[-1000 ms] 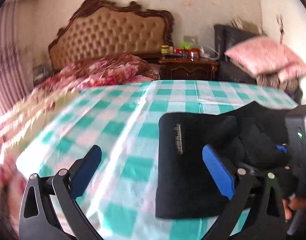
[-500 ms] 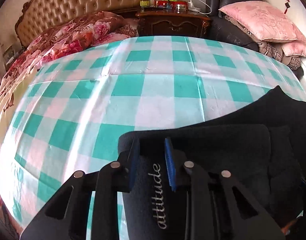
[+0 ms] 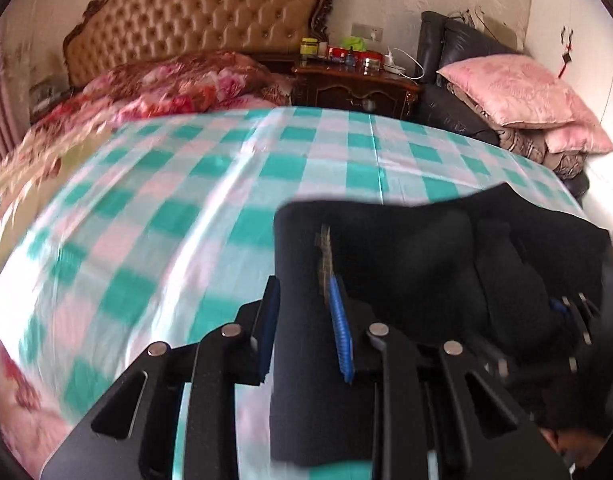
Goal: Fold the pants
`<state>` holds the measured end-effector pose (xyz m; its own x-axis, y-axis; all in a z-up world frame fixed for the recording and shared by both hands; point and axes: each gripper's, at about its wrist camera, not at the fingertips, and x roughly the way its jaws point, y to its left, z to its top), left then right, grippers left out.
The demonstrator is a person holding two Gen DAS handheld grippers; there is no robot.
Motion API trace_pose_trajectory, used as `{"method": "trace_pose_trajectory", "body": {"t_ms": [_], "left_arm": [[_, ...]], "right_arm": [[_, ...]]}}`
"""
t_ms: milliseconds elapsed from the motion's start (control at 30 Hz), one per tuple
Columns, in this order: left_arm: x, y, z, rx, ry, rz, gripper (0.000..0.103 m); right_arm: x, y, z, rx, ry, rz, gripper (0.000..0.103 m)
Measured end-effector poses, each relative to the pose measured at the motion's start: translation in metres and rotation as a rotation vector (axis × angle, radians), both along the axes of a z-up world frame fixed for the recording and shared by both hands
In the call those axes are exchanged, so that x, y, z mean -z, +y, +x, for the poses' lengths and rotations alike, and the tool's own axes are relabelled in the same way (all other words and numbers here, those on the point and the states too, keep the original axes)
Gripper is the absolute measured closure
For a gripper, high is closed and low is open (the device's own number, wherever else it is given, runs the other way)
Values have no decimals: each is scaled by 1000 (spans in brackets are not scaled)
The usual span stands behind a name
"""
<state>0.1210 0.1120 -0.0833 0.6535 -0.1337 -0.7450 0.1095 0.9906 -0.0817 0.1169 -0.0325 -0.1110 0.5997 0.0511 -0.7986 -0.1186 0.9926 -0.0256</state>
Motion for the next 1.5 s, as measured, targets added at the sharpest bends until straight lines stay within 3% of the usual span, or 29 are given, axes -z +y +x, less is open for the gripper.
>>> {"method": "trace_pose_trajectory", "body": {"t_ms": [133, 333, 433, 500, 567, 633, 700, 767, 867, 967, 1033, 1133, 1200, 1333, 1500], "left_arm": [[37, 3, -6, 5, 89, -16, 77], [41, -1, -6, -6, 69, -5, 77], [41, -3, -7, -3, 60, -7, 77], [42, -4, -9, -6, 54, -2, 77], [41, -4, -10, -10, 50, 4, 77], [41, -3, -12, -10, 48, 3, 77], [41, -3, -11, -10, 48, 1, 77], [40, -4, -12, -11, 46, -3, 77], [35, 3, -16, -30, 43, -36, 69], [20, 12, -34, -31, -14, -88, 58], [14, 11, -47, -6, -43, -82, 58], [29, 6, -57, 22, 27, -83, 58], [36, 1, -62, 22, 14, -38, 57], [35, 1, -59, 13, 33, -42, 57], [38, 4, -60, 12, 29, -58, 57]], "right_arm": [[0, 0, -1, 3, -1, -5, 5], [-5, -2, -1, 17, -4, -3, 5], [-33, 3, -6, 9, -109, -46, 7], [-48, 1, -1, 13, -147, -24, 7], [-53, -6, 13, 34, -129, 11, 7], [-50, -11, 29, 60, -112, -13, 16], [-37, -15, 46, 89, -55, -54, 24], [-19, -20, 60, 102, 21, -84, 26], [-12, -24, 60, 103, 13, -91, 26], [-11, -21, 59, 90, 6, -118, 25], [-10, -22, 58, 98, 0, -116, 23], [-9, -21, 58, 100, -6, -121, 22], [-9, -20, 58, 104, -4, -121, 22], [-25, -26, 49, 122, -14, -66, 22], [-44, -14, 16, 37, -61, -81, 22]]}}
